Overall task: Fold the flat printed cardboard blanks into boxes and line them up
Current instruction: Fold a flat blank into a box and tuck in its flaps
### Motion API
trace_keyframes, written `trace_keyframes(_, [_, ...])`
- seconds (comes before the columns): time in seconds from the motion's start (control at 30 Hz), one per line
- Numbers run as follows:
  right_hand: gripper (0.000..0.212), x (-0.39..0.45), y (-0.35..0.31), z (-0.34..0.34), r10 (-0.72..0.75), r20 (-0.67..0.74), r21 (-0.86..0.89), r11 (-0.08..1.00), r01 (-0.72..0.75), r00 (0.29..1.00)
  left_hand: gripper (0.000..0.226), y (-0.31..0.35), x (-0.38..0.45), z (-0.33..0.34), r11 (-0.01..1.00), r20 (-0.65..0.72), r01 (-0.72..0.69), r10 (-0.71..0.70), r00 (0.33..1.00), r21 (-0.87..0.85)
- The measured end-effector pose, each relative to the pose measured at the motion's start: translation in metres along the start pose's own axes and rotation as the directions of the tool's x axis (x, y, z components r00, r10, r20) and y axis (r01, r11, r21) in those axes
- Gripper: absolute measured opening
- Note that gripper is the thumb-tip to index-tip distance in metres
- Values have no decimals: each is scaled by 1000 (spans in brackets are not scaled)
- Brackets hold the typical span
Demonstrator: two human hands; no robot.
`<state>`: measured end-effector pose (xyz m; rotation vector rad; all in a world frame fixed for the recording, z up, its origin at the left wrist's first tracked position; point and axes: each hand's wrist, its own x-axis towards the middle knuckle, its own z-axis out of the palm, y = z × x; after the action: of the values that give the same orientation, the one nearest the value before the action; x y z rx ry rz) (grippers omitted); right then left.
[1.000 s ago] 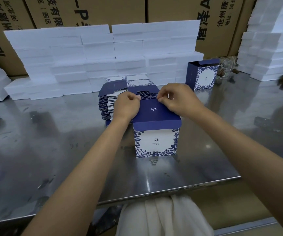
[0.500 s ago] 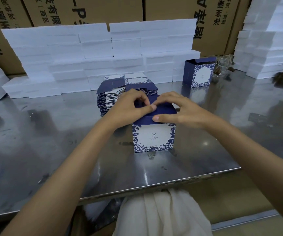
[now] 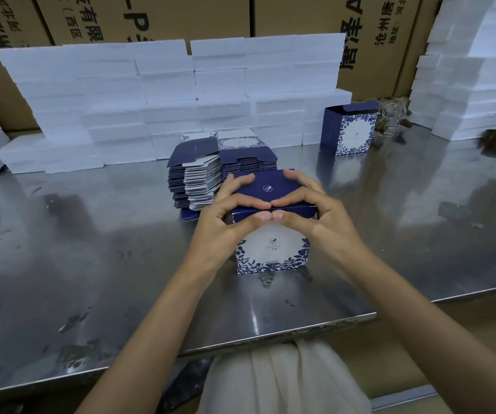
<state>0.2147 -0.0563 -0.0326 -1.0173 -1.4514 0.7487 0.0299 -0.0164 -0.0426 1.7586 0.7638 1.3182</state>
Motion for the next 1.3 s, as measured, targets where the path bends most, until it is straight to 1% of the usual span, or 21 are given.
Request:
trace_keyframes(0.07, [16, -2, 1, 4, 1, -39, 36, 999, 0, 999, 13, -1, -1, 4, 999, -34, -17, 16, 999, -33])
trace_keyframes(0.13, [16, -3, 1, 4, 4, -51, 45, 999, -2, 999, 13, -2, -1, 5, 999, -48, -26, 25, 999, -32])
trace_keyframes(0.3, [20, -5, 2, 1, 5, -22, 60, 998, -4, 1000, 17, -6, -2, 1, 1000, -5, -7, 7, 1000, -17])
trace_keyframes(0.4, [19, -5, 5, -1, -7, -2, 69, 998, 7, 1000, 17, -8, -2, 2, 999, -19, -17, 17, 1000, -27])
trace_keyframes(0.53, [15, -2, 9, 4, -22, -42, 90, 996, 26, 999, 15, -10, 1, 5, 999, -66, -46, 44, 997, -15])
trace_keyframes(0.6, [16, 0, 8, 3, -20, -39, 101, 995, 23, 999, 15, -10, 3, 3, 999, -36, -26, 25, 999, -20])
trace_keyframes(0.7, [20, 1, 9, -5, -5, 5, 141, 990, 4, 1000, 17, -11, 3, -6, 995, 23, 11, -8, 1000, -97])
trace_keyframes(0.77, [17, 0, 10, -10, 4, 10, 140, 990, -5, 1000, 16, -13, 1, -10, 982, 6, 26, -25, 1000, -187])
trace_keyframes(0.87, [16, 2, 10, -12, 13, -5, 151, 989, -12, 1000, 15, -12, 1, -9, 978, -4, 32, -34, 999, -205])
trace_keyframes(1.07, [18, 3, 9, -20, 31, 39, 61, 998, -33, 999, 18, -13, 3, -25, 986, 127, 64, -44, 991, -156])
trace_keyframes(1.13, [18, 4, 8, -24, 26, 49, 29, 999, -28, 998, 18, -12, 4, -26, 991, 129, 41, -24, 991, -126])
trace_keyframes(1.2, [18, 4, 7, -26, -15, 32, 7, 1000, 15, 999, 17, -11, 6, -21, 994, 112, 22, -10, 994, -109])
trace_keyframes(1.3, [23, 4, 8, -36, -67, -13, -27, 997, 66, 998, 17, -9, 15, -7, 994, 117, 40, -28, 993, -103])
